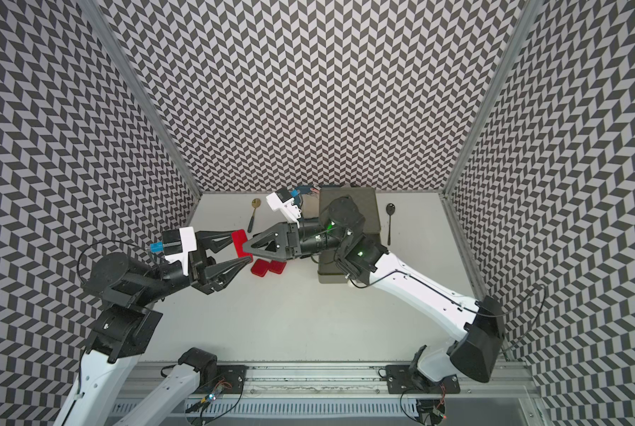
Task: Place the brooch boxes into the drawer by color
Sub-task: Place the brooch box in the drawer.
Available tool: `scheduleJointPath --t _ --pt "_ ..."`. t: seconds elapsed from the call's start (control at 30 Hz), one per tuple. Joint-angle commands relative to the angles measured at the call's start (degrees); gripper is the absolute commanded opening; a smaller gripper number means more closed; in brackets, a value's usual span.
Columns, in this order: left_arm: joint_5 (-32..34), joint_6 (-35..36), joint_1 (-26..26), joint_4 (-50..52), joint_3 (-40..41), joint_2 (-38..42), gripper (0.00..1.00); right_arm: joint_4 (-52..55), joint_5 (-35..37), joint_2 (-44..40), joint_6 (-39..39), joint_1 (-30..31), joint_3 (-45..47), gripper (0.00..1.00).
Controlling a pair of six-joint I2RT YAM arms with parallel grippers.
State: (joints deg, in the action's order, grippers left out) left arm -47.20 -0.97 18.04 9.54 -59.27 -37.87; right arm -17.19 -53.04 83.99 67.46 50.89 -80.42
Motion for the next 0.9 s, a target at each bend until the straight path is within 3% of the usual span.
scheduleJointPath --t 0.0,0.27,0.5,0.6,0.77,0.87 --pt "-1.1 0.0 0.4 -0.5 0.2 0.3 0.41 -4.9 -0.6 1.0 1.0 0.3 -0.9 0.86" --pt "-2.2 -1.0 0.4 -1.0 1.0 0.6 0.41 -7.5 -1.4 2.4 2.9 0.6 -0.9 0.76" --pt "-2.9 -0.9 0.4 -0.9 1.2 0.3 0.43 -8.7 -1.7 2.7 3.9 0.6 -0.8 0.56" --pt "-2.9 -0.3 0.4 -0.1 0.9 0.1 0.52 -8.5 -1.8 2.4 3.8 0.6 -0.5 0.45" --pt "-2.0 -0.1 0.4 0.4 0.7 0.0 0.99 -5.9 -1.2 1.6 1.4 0.6 0.0 0.42" --pt "-1.1 -0.2 0.4 0.5 0.7 0.0 1.00 -2.8 -0.7 1.1 -1.0 0.2 -0.2 0.42"
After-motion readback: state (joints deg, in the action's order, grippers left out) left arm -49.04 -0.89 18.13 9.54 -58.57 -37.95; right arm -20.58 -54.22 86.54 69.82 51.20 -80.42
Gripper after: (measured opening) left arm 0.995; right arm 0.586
